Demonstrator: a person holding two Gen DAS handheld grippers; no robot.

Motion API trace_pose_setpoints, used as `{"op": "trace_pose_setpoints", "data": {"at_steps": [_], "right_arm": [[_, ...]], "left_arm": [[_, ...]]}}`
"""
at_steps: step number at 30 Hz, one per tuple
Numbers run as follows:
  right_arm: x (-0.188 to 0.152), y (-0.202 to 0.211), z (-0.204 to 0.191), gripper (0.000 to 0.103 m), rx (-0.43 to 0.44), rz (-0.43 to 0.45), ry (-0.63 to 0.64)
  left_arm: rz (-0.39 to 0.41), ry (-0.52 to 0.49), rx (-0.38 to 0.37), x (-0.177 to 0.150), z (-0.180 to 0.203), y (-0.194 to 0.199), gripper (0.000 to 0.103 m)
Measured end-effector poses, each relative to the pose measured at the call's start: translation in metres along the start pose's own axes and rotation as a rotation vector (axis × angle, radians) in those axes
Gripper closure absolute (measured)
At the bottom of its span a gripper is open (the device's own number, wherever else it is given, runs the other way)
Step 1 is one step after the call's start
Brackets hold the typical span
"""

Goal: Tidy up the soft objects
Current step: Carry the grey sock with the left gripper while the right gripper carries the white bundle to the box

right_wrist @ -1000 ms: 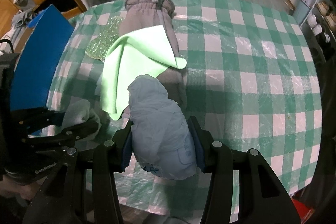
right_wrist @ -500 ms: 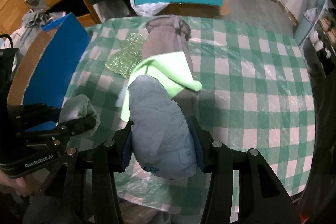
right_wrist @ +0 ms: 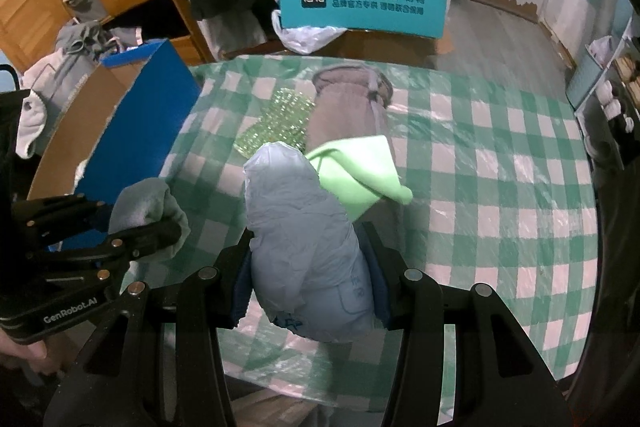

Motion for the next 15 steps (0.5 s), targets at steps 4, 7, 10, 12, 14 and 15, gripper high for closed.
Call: {"op": "trace_pose_setpoints", "data": {"at_steps": [4, 7, 10, 12, 14, 15], "right_arm": [[0.005, 0.005, -0.013, 0.055, 0.013, 0.013, 0.015], [0.006, 0.007, -0.025, 0.055, 0.022, 0.018, 0.031], [0.007, 0.006, -0.037, 0.055, 0.028, 0.017, 0.049], [0.008, 0.006, -0.043, 0.055, 0.032, 0.017, 0.056], [0.01, 0.006, -0.05, 0.055, 0.038, 0.018, 0.065], [0.01, 0.006, -0.054, 0.055, 0.041, 0.017, 0.07]], "left_arm": [[0.013, 0.016, 0.005, -0.001, -0.009, 0.007, 0.074], [0.022, 0.029, 0.014, -0.002, -0.017, 0.014, 0.074], [0.029, 0.043, 0.016, -0.003, -0.024, 0.02, 0.074], [0.035, 0.048, 0.021, -0.003, -0.028, 0.024, 0.074], [0.043, 0.057, 0.029, -0.005, -0.033, 0.028, 0.074], [0.047, 0.061, 0.031, -0.005, -0.035, 0.03, 0.074]]}}
Point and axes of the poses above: each gripper's, at about its wrist camera, not at the fingertips, and y roughly against the way its jaws point, z to its right, x to its top, the point moved 7 cm from there along -y, roughly the way its jaws point, and after that the axes turned 13 degrees about -y, right-handed, at the moved point
